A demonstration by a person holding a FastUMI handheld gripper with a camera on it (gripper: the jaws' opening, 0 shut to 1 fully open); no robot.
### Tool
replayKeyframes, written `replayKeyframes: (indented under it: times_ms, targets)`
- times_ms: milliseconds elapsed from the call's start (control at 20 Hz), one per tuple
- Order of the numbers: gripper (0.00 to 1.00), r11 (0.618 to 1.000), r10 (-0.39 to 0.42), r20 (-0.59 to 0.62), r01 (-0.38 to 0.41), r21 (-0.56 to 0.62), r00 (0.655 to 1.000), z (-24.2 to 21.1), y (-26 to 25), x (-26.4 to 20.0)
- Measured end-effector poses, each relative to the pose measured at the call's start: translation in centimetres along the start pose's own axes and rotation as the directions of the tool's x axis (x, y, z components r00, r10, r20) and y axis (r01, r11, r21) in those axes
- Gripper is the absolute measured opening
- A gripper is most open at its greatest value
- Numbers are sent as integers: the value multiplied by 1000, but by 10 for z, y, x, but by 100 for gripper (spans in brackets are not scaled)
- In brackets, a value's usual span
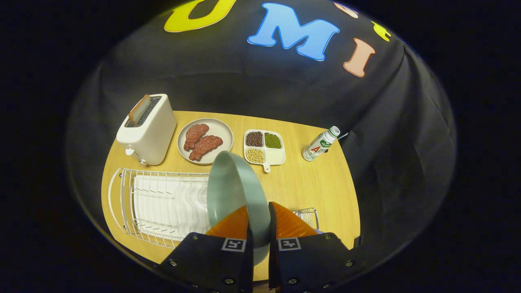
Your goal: Take the plate from the dish rack, then take the spoon from the basket and place it into the plate.
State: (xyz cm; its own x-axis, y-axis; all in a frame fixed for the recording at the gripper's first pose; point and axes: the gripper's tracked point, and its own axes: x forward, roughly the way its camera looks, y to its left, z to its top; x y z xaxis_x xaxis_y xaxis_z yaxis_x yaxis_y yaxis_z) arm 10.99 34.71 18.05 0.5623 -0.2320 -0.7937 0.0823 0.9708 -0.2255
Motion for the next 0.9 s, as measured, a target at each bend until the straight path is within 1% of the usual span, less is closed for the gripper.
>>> replayKeyframes:
  times_ms: [250,450,650,750,850,900]
  targets:
    - [15,994,99,16,-99,50,995,-17,-28,-17]
    - [14,969,224,24,-225,105,974,-37,-48,-28]
    - [14,920,354,29,-353,167,935,-62,-63,-35]
    - [14,894,407,32,-405,194,913,-75,-71,-38]
    - [14,860,462,45,-460,223,886,-86,-77,-44]
    - [14,836,499,67,-500,227,864,-90,-78,-48]
